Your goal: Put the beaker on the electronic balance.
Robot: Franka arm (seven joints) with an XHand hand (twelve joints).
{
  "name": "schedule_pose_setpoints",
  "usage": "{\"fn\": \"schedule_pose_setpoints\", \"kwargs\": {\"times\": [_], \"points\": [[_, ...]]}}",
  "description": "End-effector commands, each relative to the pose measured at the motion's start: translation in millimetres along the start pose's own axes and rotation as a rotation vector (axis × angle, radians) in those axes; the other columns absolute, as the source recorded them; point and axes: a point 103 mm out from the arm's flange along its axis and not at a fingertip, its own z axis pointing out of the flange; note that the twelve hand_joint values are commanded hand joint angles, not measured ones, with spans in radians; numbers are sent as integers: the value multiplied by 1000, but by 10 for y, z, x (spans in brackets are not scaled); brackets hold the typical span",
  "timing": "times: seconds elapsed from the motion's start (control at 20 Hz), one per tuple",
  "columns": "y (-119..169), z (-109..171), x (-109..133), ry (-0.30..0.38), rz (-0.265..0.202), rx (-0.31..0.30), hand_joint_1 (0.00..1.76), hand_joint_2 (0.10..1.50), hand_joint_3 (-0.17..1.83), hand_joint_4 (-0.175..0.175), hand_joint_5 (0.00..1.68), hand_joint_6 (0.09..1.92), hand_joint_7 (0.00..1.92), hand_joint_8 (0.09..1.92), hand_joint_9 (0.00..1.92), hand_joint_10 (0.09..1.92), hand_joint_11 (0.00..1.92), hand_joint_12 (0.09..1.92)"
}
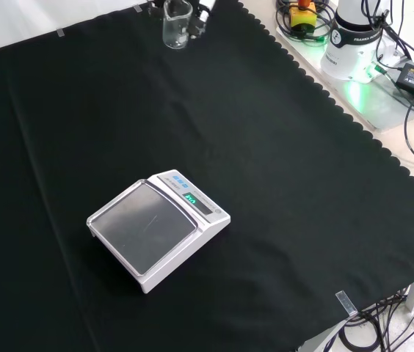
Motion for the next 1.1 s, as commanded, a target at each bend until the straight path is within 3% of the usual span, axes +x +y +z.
{"fn": "schedule_pose_setpoints", "kwargs": {"times": [0.05,0.3,0.55,0.7,0.8,1.1], "points": [[-230,64,163,18,53,23,1232,593,645,-175,1542,136,1846,87,1920,87,1692,540],[-215,292,183,-7,29,42,1232,591,648,-175,1544,134,1848,87,1920,87,1691,541],[-38,430,318,-33,-73,48,1232,590,651,-175,1545,132,1849,87,1920,87,1689,542],[123,486,446,-57,-133,46,1232,589,652,-175,1546,131,1851,87,1920,87,1689,543],[233,537,538,-36,-161,40,1232,588,653,-175,1547,130,1853,87,1920,87,1689,544],[529,798,991,-41,-188,37,1233,586,656,-175,1549,127,1857,87,1920,87,1692,549]]}}
